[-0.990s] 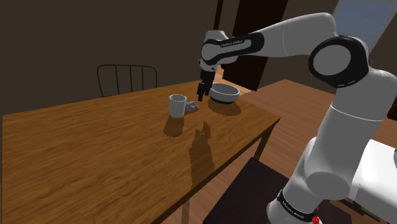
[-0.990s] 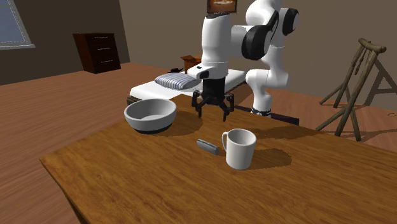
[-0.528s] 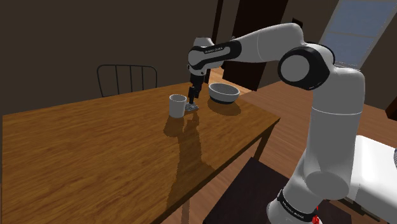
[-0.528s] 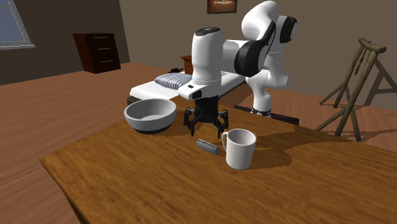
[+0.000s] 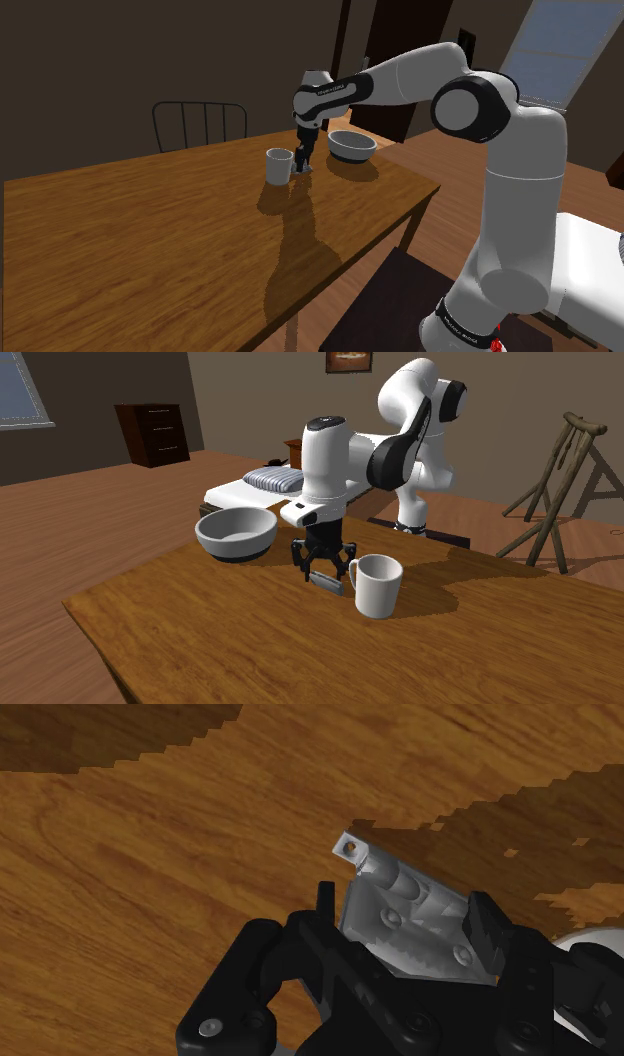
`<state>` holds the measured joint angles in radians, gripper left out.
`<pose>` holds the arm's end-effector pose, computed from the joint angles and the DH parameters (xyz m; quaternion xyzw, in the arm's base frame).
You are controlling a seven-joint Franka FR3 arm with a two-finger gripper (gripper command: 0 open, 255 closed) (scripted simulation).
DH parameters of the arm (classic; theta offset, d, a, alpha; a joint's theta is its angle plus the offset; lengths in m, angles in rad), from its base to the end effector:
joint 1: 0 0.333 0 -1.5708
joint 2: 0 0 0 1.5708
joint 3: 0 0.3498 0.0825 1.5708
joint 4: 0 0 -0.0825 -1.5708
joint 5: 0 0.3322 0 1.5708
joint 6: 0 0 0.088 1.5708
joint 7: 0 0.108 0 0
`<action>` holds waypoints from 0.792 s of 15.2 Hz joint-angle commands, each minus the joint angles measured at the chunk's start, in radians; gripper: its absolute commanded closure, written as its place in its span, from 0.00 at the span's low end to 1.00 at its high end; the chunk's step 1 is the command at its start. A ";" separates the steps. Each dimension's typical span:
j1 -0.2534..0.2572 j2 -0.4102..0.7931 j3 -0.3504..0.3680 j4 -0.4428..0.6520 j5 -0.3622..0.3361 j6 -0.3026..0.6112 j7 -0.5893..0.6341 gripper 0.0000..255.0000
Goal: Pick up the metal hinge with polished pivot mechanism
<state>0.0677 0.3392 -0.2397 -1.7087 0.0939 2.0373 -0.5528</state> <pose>0.6077 -0.0824 0.4522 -0.9846 -0.1749 -0.0009 0.0022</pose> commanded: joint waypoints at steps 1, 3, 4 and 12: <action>-0.001 0.002 0.000 0.000 0.000 0.002 -0.001 1.00; -0.001 0.001 0.000 0.000 0.000 0.002 -0.001 1.00; -0.001 0.001 0.000 -0.001 0.000 0.002 -0.001 1.00; 0.000 -0.012 -0.002 0.020 -0.004 -0.031 0.002 1.00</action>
<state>0.0672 0.3312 -0.2412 -1.6959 0.0914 2.0171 -0.5523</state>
